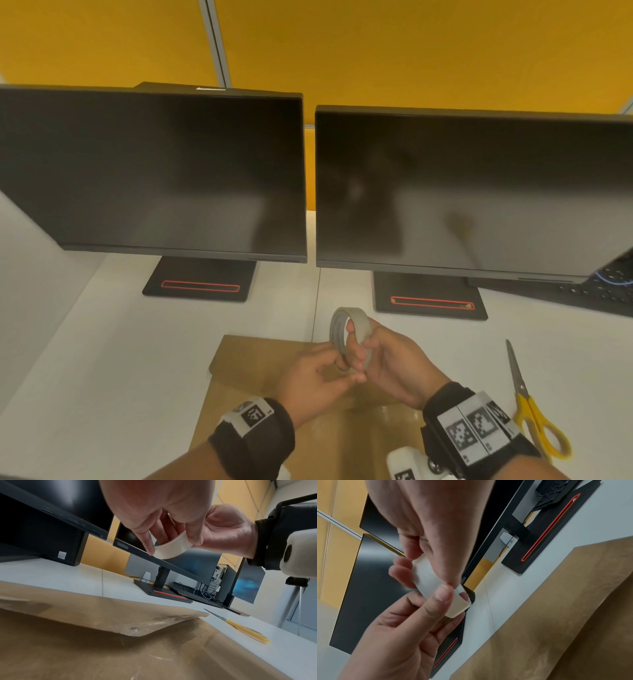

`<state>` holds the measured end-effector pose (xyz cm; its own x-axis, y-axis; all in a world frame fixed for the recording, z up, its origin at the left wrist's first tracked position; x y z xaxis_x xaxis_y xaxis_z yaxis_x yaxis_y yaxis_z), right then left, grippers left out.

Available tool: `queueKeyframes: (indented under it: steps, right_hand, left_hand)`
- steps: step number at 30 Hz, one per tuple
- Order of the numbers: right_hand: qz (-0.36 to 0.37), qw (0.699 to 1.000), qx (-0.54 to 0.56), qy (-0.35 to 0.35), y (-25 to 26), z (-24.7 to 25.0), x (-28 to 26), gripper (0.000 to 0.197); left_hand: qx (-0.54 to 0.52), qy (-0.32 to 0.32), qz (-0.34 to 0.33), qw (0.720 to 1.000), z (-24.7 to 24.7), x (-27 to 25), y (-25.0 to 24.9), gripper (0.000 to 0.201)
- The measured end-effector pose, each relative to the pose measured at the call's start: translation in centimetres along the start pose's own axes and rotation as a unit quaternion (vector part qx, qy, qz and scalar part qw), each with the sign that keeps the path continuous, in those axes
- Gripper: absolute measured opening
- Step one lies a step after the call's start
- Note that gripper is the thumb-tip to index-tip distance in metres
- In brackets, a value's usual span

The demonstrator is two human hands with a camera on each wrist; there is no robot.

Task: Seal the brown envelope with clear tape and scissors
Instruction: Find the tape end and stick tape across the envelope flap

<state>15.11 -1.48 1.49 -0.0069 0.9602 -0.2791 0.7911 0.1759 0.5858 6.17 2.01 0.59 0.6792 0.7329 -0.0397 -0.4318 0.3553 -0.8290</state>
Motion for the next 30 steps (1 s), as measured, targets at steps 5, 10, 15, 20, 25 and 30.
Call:
queueKeyframes:
  steps: [5, 10, 15, 20, 25, 30]
  right_hand:
    - [0.014, 1.0, -0.019, -0.015, 0.1, 0.2, -0.2, 0.041]
    - [0.01, 0.996, -0.082, 0.023, 1.2, -1.2, -0.6, 0.018]
    - [-0.011, 0.977, -0.211, 0.036, 0.7, -1.6, -1.1, 0.022]
    - [-0.031, 0.965, -0.25, 0.076, -1.0, -2.6, -1.0, 0.023]
    - [-0.041, 0.935, -0.343, 0.08, -1.1, -3.6, -1.6, 0.021]
    - [-0.051, 0.943, -0.321, 0.075, -1.7, -3.1, -1.5, 0.022]
  left_hand:
    - [0.012, 0.023, -0.023, 0.999, 0.1, 0.4, -0.5, 0.018]
    - [-0.03, 0.021, -0.084, 0.996, 1.8, 0.5, -0.8, 0.023]
    - [-0.05, -0.082, -0.009, 0.995, 5.6, 2.8, -1.1, 0.026]
    - [-0.065, 0.119, -0.033, 0.99, 3.4, 3.9, -2.7, 0.041]
    - [-0.013, 0.145, -0.028, 0.989, 2.5, 3.6, -2.9, 0.043]
    - [0.02, 0.144, -0.039, 0.989, 2.4, 3.3, -3.2, 0.034]
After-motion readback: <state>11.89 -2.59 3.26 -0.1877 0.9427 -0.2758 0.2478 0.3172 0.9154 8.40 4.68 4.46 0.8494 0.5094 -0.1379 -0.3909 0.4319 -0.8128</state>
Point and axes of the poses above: each hand's wrist, its own x-axis towards the middle knuckle, its own z-axis out of the back of the hand, y = z × x, the point moved 9 cm from there along x, towards the middle knuckle, and after that the axes turned 10 degrees about x, right-handed, at the moved point
